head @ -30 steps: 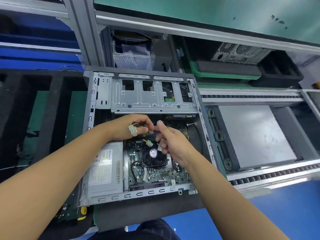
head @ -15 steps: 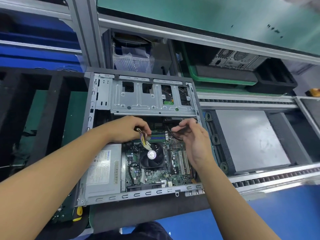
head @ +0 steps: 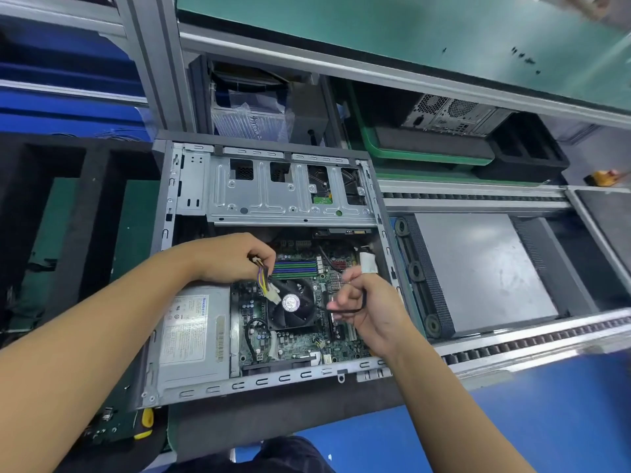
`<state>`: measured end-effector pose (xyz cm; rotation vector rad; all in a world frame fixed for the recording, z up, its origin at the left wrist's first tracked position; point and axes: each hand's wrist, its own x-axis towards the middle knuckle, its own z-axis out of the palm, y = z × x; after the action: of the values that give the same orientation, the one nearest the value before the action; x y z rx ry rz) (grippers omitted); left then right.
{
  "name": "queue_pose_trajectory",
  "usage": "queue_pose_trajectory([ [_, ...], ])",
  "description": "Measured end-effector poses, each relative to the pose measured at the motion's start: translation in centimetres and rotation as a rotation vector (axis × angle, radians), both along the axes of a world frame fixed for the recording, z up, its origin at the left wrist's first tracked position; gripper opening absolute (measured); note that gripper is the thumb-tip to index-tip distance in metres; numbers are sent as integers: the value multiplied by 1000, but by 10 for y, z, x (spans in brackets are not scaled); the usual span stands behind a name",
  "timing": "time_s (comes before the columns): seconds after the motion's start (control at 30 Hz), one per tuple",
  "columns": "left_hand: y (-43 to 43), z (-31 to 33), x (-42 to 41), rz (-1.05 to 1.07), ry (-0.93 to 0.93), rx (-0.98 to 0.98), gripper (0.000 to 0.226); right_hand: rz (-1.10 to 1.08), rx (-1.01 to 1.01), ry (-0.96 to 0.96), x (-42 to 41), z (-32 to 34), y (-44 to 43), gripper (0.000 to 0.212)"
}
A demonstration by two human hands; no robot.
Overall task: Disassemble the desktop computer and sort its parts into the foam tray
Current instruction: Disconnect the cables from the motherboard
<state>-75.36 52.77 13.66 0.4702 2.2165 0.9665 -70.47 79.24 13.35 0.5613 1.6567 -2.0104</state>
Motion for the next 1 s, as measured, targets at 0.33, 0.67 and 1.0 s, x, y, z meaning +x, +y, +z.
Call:
queue_pose_trajectory([
  [0.33, -3, -11, -2, 169, 27, 164, 31, 408, 153, 57, 7, 2, -7, 48],
  [0.67, -2, -4, 0, 155, 40, 165, 35, 70, 149, 4, 4, 0, -2, 43],
  [1.0, 1, -10, -2, 356, -91, 408, 28, -64, 33, -70, 1, -3, -1, 41],
])
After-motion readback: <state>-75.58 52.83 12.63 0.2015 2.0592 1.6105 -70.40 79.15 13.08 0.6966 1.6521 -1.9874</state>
